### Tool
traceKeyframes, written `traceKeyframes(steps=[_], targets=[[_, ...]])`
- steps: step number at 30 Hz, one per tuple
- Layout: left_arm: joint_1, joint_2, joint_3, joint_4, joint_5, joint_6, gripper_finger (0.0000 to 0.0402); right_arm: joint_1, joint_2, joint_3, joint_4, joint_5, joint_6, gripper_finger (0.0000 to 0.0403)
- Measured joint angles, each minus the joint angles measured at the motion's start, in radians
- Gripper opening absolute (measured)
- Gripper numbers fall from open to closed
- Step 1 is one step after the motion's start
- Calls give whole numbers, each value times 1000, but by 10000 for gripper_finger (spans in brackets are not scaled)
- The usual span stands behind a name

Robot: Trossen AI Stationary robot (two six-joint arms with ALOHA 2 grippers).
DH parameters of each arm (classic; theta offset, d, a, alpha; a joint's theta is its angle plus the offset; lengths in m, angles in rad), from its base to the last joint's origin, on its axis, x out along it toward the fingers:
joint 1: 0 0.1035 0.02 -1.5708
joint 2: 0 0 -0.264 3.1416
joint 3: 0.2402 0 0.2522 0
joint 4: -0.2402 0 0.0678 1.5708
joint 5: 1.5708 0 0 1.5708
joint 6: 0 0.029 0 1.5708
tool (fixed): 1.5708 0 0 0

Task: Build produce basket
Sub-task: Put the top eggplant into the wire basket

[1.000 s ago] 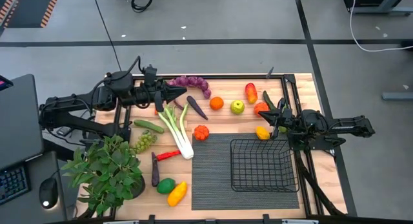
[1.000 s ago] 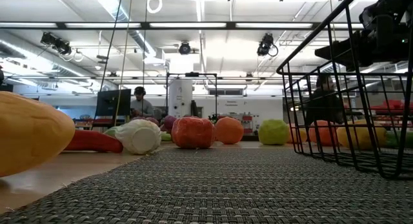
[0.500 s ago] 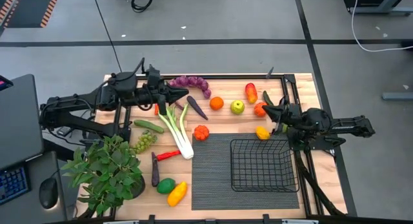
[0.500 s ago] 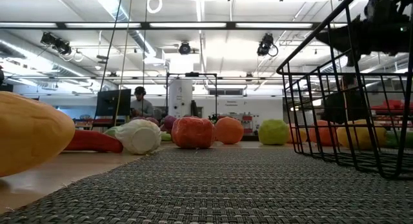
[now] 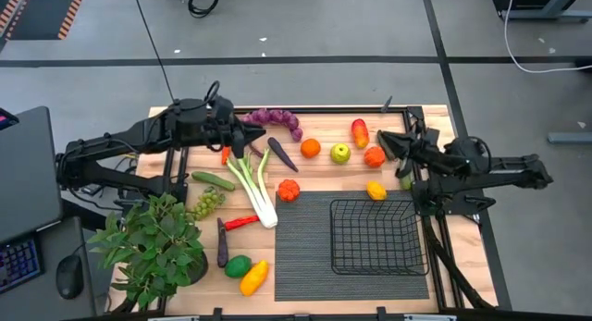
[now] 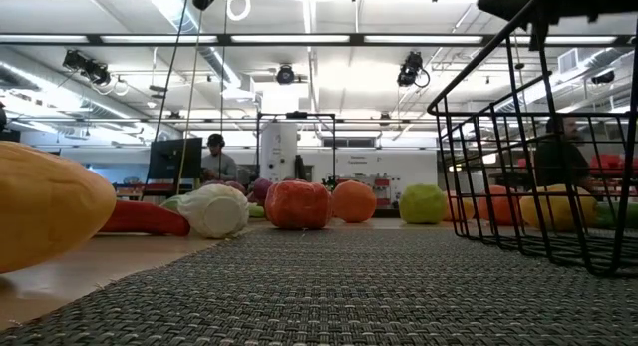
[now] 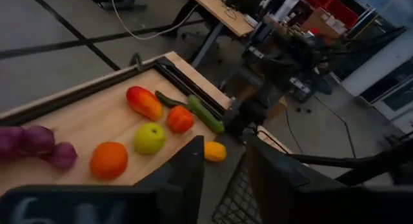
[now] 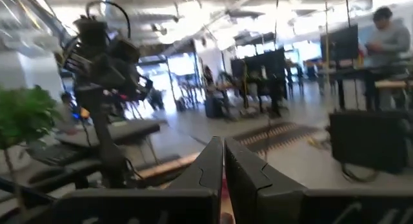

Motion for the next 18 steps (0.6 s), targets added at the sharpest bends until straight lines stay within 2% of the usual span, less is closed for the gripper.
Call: traceKeyframes(steps=[8, 12, 15, 18], targets=[[27, 23, -1, -99, 0, 63, 193, -41, 333, 318, -210, 18, 40, 23], [25, 45, 1, -158, 23, 63, 227, -100, 461, 448, -367, 15, 179, 23], [17, 68, 0, -148, 42, 61, 245, -144, 537, 527, -467, -27, 278, 23], [13, 66, -1, -128, 43, 41, 255, -183, 604, 585, -467, -135, 302, 23]])
